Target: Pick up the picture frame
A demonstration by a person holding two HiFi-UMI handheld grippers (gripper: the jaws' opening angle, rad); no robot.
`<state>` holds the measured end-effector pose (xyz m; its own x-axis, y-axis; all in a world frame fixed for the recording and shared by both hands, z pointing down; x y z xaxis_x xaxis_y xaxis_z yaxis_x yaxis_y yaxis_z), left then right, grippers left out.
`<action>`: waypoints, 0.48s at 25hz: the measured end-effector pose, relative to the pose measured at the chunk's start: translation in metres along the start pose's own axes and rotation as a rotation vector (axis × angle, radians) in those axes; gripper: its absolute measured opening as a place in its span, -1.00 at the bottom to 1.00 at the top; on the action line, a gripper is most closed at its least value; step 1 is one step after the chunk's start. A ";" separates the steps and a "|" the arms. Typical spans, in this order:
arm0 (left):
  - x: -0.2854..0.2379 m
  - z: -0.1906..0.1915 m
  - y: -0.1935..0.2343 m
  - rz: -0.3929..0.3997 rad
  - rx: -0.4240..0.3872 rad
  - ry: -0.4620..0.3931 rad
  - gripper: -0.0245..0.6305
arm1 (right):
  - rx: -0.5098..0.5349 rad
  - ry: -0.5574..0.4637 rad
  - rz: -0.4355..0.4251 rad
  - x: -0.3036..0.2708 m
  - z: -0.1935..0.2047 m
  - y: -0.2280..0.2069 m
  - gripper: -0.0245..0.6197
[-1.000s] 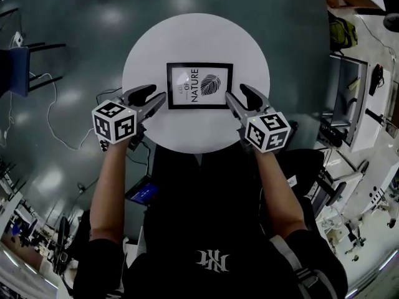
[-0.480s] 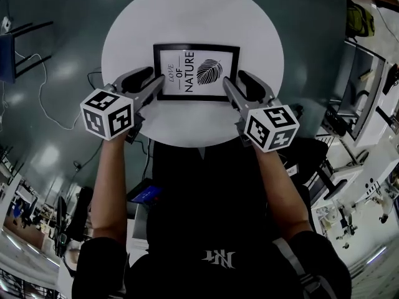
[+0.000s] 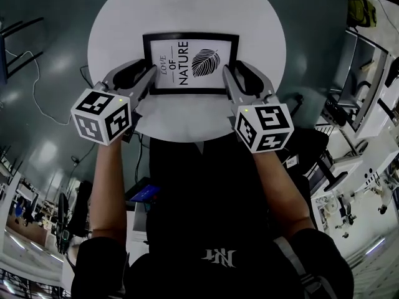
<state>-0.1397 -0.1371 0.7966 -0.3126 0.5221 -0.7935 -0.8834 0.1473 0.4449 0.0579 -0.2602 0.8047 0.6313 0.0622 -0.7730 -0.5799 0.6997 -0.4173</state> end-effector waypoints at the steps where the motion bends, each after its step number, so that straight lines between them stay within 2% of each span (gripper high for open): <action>1: 0.000 0.000 0.000 -0.006 -0.002 0.000 -0.57 | 0.006 0.000 0.003 0.000 0.000 0.002 -0.56; 12: 0.000 0.001 0.000 -0.052 0.032 -0.026 -0.65 | -0.022 -0.015 0.044 0.001 0.001 0.004 -0.70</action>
<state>-0.1396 -0.1361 0.7967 -0.2572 0.5343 -0.8052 -0.8864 0.2015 0.4169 0.0568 -0.2566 0.8028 0.6123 0.1036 -0.7838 -0.6185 0.6803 -0.3932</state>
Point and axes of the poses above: the fingertips, and each gripper's own axes: x backward along the fingers, y to its left, z out of its underside, the point moved 5 cm from there along x, backward along the fingers, and after that the axes turned 4 degrees about -x, right-handed, at the moved point
